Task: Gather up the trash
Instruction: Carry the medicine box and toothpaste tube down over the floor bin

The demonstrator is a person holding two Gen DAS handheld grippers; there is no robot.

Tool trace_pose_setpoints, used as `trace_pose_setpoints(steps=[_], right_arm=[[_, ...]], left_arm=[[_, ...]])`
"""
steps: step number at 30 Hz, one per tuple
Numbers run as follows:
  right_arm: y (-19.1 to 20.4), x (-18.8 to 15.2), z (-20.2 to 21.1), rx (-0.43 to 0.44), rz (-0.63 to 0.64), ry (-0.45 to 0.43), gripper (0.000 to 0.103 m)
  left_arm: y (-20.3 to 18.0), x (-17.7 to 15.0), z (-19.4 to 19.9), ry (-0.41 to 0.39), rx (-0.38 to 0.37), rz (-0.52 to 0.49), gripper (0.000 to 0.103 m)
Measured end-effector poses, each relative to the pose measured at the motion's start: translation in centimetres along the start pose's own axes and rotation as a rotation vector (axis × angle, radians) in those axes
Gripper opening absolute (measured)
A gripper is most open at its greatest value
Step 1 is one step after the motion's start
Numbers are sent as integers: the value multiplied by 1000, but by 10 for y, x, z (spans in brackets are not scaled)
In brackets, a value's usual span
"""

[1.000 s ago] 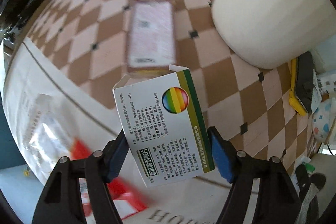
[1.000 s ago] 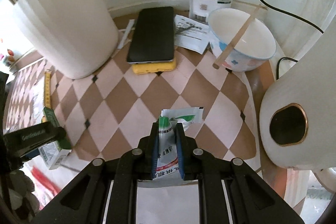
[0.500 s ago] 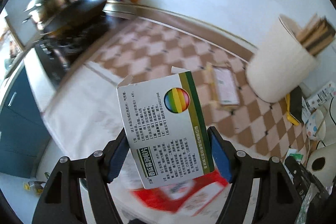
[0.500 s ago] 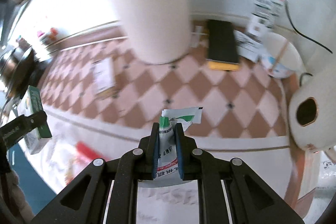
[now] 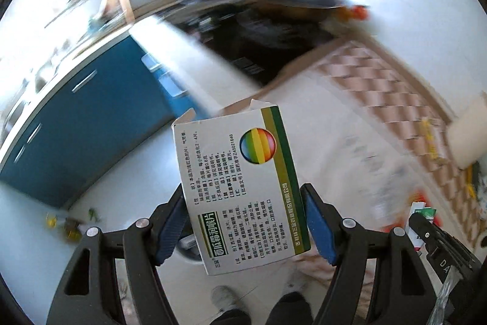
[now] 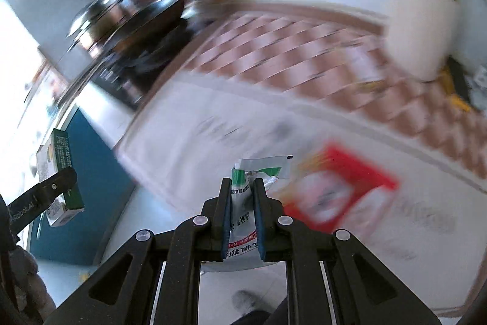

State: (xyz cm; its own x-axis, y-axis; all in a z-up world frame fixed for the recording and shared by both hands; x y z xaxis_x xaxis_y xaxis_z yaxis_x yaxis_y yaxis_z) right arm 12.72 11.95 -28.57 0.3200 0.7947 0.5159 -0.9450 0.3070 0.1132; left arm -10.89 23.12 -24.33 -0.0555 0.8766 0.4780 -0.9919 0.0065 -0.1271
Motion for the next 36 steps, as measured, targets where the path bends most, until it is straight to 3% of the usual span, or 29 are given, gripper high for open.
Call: trace_pose_setpoints(steps=[4,9,17,20,24,27,31,36], right_arm=[[89,-23,-42,80,97,56,14],[191,-77,-125,145,240,190,13],[278,-168,-283,227,401,362,13],[291,-202,-349,262,419,404,13],[293,-244,-430,313,403,470,13],[294,-277,-486,369,381,523,13],[294,-315,-547,424,328,577,13],[303,-335,-586,470,324,613,13]], left_arm=[[89,-8,-34,51,77,78,70],[182,-40,-111,170,167,172,70],[287,-121,-270,379,194,357,70],[307,-149,-330,439,160,399,70],[317,-181,-410,539,40,460,70],[321,-200,-459,600,4,498,70],[323,-214,-498,648,-24,508,70],[319,-217,-517,685,-20,462,70]])
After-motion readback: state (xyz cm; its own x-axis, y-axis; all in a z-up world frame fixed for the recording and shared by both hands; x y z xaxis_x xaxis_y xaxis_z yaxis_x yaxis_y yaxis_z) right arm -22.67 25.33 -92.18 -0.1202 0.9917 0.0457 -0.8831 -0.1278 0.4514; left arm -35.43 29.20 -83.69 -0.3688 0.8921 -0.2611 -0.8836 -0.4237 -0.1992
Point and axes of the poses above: each gripper's, at about its wrist camera, not at the fingertips, and z roughly against the way its jaws point, y to its left, x to its top, the point moved 6 cm from there along -z, roughly the way its jaws point, and after that the axes turned 15 degrees about z, right-handed, at the moved point
